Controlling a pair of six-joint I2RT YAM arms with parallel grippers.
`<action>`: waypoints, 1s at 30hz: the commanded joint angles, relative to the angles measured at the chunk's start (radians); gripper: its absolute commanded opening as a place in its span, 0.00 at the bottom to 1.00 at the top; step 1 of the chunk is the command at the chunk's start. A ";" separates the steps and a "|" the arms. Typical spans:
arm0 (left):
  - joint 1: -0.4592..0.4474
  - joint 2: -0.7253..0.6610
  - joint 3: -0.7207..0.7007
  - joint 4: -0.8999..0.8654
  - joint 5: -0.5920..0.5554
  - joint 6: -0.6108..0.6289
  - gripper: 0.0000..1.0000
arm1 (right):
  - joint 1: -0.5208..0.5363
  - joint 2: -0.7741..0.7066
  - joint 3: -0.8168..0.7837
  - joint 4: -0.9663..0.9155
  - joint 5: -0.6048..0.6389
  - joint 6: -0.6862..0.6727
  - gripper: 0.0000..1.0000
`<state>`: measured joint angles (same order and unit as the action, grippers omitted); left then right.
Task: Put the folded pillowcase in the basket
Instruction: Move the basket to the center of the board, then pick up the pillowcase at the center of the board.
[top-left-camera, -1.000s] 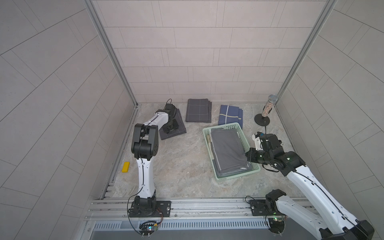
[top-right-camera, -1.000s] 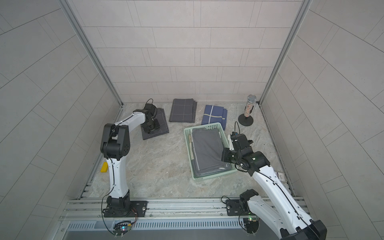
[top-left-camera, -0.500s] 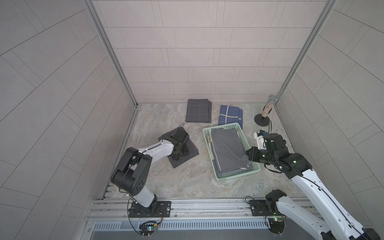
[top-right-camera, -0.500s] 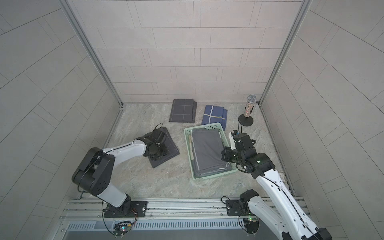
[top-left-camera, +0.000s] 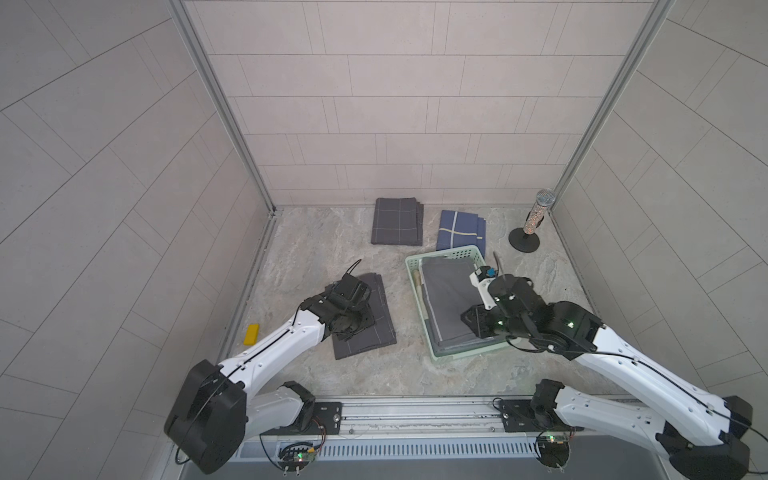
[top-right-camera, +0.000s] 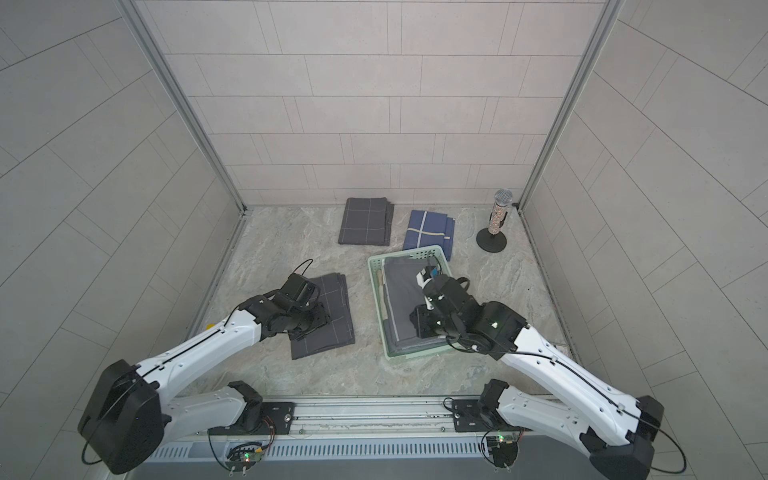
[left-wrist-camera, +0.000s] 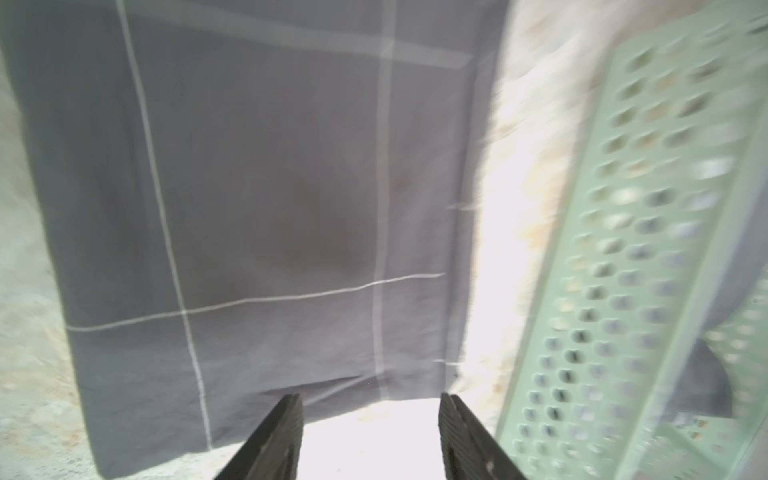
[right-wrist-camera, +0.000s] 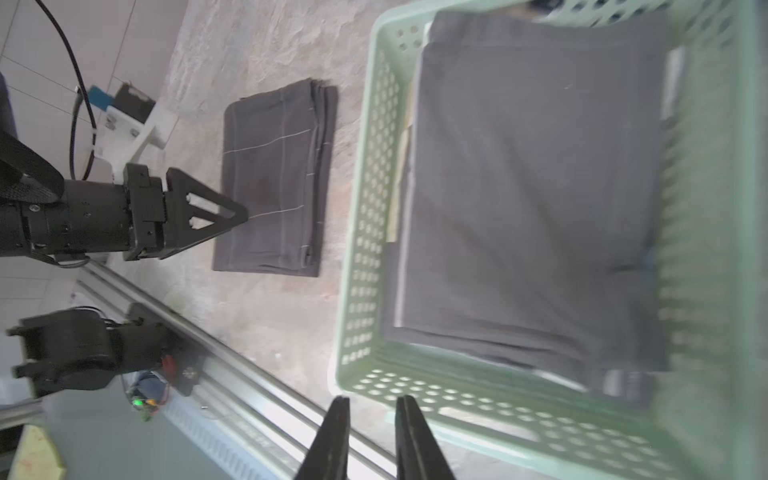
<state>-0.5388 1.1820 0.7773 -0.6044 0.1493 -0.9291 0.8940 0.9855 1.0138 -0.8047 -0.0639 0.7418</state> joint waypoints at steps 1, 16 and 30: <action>0.086 -0.017 0.098 -0.135 -0.060 0.132 0.64 | 0.127 0.104 0.025 0.097 0.133 0.075 0.43; 0.609 0.400 0.265 -0.092 0.149 0.303 0.61 | 0.183 0.762 0.361 0.201 0.066 0.088 0.67; 0.667 0.618 0.315 0.008 0.277 0.343 0.56 | 0.138 0.965 0.333 0.292 0.007 0.135 0.65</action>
<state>0.1223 1.7866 1.0790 -0.6285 0.3870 -0.6006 1.0439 1.9305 1.3571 -0.5224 -0.0586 0.8547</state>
